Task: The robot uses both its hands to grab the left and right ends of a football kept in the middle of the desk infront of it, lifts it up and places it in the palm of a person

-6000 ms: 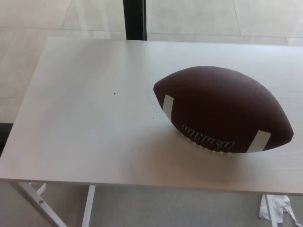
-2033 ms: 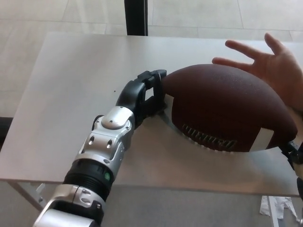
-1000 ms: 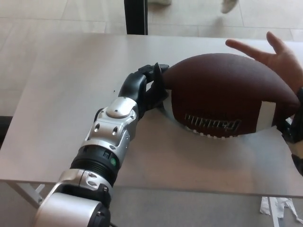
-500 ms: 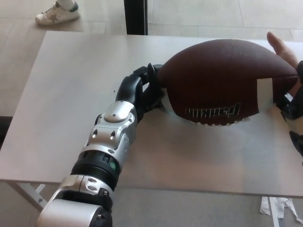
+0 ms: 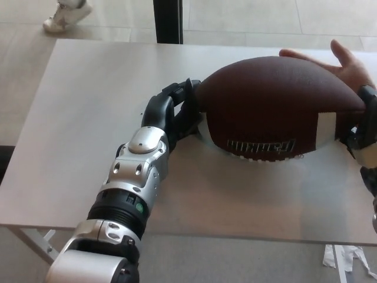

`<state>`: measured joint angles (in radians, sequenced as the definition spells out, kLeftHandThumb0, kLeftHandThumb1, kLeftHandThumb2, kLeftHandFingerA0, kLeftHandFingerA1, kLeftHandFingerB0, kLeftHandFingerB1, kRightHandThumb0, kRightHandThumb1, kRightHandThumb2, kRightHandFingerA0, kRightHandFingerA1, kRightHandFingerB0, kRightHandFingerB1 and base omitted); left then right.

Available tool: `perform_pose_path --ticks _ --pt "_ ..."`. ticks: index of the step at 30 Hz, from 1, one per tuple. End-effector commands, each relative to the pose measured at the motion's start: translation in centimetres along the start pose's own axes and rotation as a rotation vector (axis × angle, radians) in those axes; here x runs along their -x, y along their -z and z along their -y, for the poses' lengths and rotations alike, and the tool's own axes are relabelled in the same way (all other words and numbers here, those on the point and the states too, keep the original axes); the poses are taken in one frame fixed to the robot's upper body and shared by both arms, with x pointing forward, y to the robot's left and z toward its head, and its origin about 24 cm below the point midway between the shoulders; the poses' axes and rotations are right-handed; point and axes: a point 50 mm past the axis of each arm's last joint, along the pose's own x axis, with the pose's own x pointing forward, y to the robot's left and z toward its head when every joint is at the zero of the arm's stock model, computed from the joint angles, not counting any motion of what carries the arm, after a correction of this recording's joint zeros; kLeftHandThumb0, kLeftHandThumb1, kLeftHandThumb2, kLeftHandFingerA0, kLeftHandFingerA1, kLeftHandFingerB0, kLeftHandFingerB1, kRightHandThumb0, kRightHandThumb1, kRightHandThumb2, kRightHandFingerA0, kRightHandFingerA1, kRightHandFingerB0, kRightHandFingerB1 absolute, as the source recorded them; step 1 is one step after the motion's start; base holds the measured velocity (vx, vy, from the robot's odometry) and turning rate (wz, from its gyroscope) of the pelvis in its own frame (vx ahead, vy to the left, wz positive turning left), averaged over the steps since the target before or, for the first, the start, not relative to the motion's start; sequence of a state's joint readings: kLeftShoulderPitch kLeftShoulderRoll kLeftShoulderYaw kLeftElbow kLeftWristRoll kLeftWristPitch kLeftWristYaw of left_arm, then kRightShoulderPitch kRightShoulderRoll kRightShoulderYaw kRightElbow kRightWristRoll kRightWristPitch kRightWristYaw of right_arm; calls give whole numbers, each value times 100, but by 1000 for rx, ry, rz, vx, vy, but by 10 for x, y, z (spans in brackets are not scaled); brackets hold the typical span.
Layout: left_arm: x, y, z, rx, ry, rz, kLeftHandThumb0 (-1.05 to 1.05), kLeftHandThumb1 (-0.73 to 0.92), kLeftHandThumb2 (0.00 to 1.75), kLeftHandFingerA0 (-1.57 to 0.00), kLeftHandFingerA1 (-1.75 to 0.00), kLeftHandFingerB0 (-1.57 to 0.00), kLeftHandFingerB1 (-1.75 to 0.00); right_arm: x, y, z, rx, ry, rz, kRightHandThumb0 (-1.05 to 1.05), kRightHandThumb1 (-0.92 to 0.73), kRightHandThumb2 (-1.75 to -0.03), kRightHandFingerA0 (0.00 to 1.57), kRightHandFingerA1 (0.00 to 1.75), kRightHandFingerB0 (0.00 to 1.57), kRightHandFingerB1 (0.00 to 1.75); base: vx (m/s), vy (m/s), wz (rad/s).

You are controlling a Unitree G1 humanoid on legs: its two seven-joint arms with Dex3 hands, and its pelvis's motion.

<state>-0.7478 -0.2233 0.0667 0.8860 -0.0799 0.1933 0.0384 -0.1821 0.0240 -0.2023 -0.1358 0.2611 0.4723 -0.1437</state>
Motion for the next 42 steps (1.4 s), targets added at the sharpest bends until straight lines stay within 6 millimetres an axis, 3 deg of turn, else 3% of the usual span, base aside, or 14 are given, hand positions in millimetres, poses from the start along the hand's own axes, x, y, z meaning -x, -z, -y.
perform_pose_path --ticks 1,2,4,5,7,9,10,14,16,21,24,25,28,42 --pt "-1 5 22 -92 51 -102 -86 74 117 -83 -80 -16 -45 -7 -9 -19 26 -98 -31 -97 -92 -72 103 62 36 32 0 0 0" --pt "-1 4 23 -114 60 -104 -89 92 72 -84 -73 -22 -30 -8 -12 -21 31 -105 -36 -97 -92 -70 104 64 35 31 0 0 0" --pt "-1 1 26 -141 58 -90 -83 67 105 -78 -75 -12 -45 -11 -18 -27 48 -118 -37 -95 -88 -67 103 67 36 31 0 0 0" --pt "-2 1 26 -129 42 -105 -69 77 63 -85 -74 -23 -33 -13 -21 -29 68 -125 -39 -93 -83 -66 100 73 37 31 0 0 0" --pt "-2 0 27 -128 36 -112 -64 77 63 -84 -79 -25 -34 -14 -23 -31 70 -138 -36 -90 -65 -104 100 87 31 47 0 0 0" --pt "-2 0 28 -136 9 -118 -57 71 61 -85 -86 -28 -37 -16 -27 -35 23 -173 -3 -79 -57 -98 112 101 35 48 0 0 0" --pt "-2 0 28 -132 10 -115 -58 69 60 -82 -89 -29 -42 -16 -27 -37 -31 -159 -7 -77 -65 -61 116 92 50 36 0 0 0" --pt "-2 2 31 -110 8 -102 -51 70 60 -80 -104 -35 -46 -16 -24 -42 8 -174 1 -71 -66 -61 106 123 50 37 0 0 0" --pt "-1 2 31 -133 11 -97 -55 54 94 -71 -97 -23 -54 -15 -20 -45 37 -204 -1 -87 -57 -84 118 117 42 43 0 0 0" --pt "0 2 32 -126 10 -88 -46 76 63 -61 -106 -33 -42 -12 -16 -48 214 -313 -66 -101 -90 -68 113 82 29 32 0 0 0" --pt "1 4 33 -118 14 -94 -36 72 63 -68 -130 -30 -42 -12 -16 -51 239 -333 -71 -95 -82 -65 115 109 27 32 0 0 0" --pt "1 4 34 -73 19 -126 -31 70 61 -72 -141 -29 -40 -12 -16 -54 171 -291 -81 -93 -60 -99 113 105 27 45 0 0 0" --pt "1 5 40 -71 32 -111 -57 79 69 -78 -151 -50 -63 -11 -15 -60 27 -295 -50 -45 -61 -59 114 119 58 43 0 0 0" --pt "7 18 61 -72 81 -37 -51 64 59 -56 -63 -55 -45 -7 -7 -78 8 -311 11 -24 -65 -70 118 148 92 70 0 0 0"
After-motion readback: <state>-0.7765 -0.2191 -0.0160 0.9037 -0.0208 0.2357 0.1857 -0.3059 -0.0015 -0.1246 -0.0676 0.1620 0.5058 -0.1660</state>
